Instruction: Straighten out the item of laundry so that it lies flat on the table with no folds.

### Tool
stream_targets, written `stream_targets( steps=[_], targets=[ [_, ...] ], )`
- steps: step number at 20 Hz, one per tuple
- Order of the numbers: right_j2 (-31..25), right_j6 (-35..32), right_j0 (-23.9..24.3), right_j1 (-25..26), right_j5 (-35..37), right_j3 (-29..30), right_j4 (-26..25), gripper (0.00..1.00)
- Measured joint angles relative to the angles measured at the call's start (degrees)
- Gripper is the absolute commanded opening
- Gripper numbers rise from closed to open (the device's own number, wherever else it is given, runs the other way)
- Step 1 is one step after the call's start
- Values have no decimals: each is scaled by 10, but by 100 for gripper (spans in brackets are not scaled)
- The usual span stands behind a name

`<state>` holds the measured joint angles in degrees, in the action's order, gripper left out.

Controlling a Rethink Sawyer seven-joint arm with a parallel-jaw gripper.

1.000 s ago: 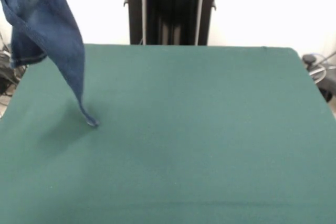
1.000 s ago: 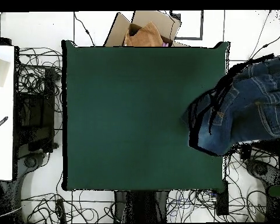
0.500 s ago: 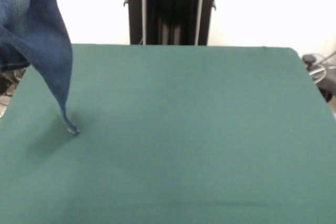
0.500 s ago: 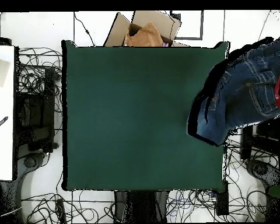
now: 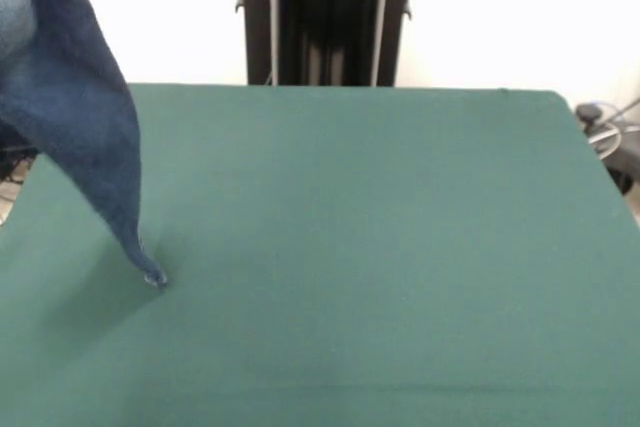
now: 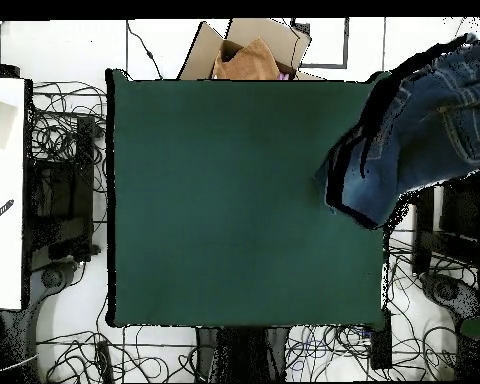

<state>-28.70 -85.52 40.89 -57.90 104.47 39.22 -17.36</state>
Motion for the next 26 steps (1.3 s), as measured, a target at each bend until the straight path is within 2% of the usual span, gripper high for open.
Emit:
stream_targets(
  steps=[10,17,23,26],
  targets=[
    [-13,0,-32,48,1,-66,-21,0],
    [-34,0,-66,95,19,-126,-64,0],
    [-43,0,-74,113,21,-139,-69,0],
    [-41,0,-71,106,15,-117,-52,0]
  ],
)
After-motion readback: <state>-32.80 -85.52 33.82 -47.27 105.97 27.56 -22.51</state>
